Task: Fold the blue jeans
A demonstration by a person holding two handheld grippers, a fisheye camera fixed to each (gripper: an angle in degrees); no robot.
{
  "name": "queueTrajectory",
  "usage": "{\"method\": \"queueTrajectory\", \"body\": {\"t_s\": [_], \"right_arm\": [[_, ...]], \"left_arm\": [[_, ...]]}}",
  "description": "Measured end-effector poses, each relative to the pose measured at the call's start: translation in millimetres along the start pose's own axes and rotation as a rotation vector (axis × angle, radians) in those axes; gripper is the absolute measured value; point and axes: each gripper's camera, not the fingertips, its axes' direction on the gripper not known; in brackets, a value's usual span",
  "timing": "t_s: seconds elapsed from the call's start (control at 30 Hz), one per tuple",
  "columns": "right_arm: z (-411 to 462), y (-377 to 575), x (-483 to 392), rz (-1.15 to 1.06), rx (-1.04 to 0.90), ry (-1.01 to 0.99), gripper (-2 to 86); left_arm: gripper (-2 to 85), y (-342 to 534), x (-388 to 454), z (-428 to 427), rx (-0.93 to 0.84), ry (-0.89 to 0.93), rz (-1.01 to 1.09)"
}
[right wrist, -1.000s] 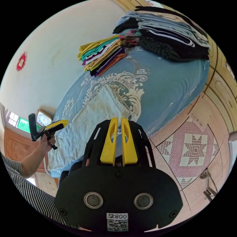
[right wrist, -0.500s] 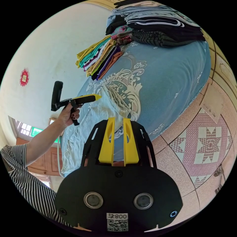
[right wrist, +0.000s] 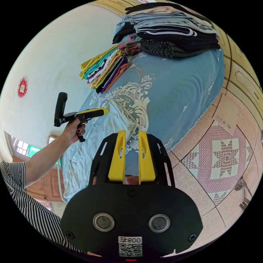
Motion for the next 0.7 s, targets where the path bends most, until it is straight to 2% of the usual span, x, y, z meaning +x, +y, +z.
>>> {"method": "queueTrajectory", "body": {"t_s": [0.23, 0.5, 0.7], "right_arm": [[14, -12, -6, 0.007, -0.023, 0.042, 8.9], [16, -12, -22, 0.001, -0.023, 0.088, 7.6], [9, -12, -23, 0.028, -0.028, -0.056, 5.4]], "left_arm": [[5.9, -14, -12, 11, -0.028, 0.075, -0.046], [2.3, -1, -30, 2, -0.017, 0.158, -0.062], [1.6, 25, -39, -29, 0.049, 0.217, -0.068]]}}
